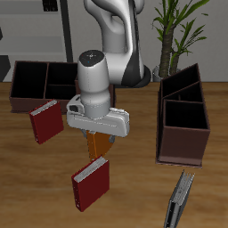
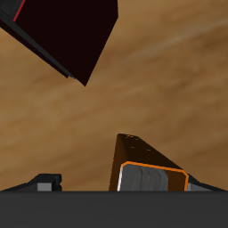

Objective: Place the orange book into the back desk caddy's right compartment and place the left red book into the left desk caddy's back compartment and place the right red book into the left desk caddy's left compartment

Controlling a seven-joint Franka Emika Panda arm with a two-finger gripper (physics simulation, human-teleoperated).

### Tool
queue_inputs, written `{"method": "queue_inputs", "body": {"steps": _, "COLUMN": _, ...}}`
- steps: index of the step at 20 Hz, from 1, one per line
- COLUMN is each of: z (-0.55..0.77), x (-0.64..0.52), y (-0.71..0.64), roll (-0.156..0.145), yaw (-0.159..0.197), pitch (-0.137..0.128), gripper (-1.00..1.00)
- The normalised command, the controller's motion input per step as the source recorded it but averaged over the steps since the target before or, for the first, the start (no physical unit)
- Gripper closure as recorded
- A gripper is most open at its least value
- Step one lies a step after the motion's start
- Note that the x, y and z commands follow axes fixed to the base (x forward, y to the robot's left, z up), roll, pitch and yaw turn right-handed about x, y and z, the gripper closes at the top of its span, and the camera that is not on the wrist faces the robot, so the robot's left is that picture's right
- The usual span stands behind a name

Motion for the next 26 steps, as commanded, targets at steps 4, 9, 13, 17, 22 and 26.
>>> {"method": "queue_inputs", "body": {"steps": 4, "z": 0.15, "x": -0.1, "y": 0.04, "roll": 0.016, "yaw": 0.009, "pitch": -0.018, "gripper": 1.0}}
{"method": "queue_inputs", "body": {"steps": 9, "z": 0.52, "x": -0.2, "y": 0.04, "roll": 0.006, "yaw": 0.054, "pitch": -0.047, "gripper": 1.0}}
{"method": "queue_inputs", "body": {"steps": 13, "z": 0.47, "x": -0.24, "y": 0.02, "roll": 0.005, "yaw": 0.058, "pitch": -0.025, "gripper": 1.0}}
{"method": "queue_inputs", "body": {"steps": 17, "z": 0.86, "x": -0.67, "y": 0.15, "roll": -0.007, "yaw": 0.072, "pitch": -0.046, "gripper": 1.0}}
{"method": "queue_inputs", "body": {"steps": 22, "z": 0.73, "x": -0.7, "y": 0.11, "roll": -0.001, "yaw": 0.093, "pitch": -0.068, "gripper": 1.0}}
{"method": "queue_inputs", "body": {"steps": 26, "z": 0.6, "x": -0.74, "y": 0.02, "roll": -0.004, "yaw": 0.062, "pitch": -0.044, "gripper": 1.0}}
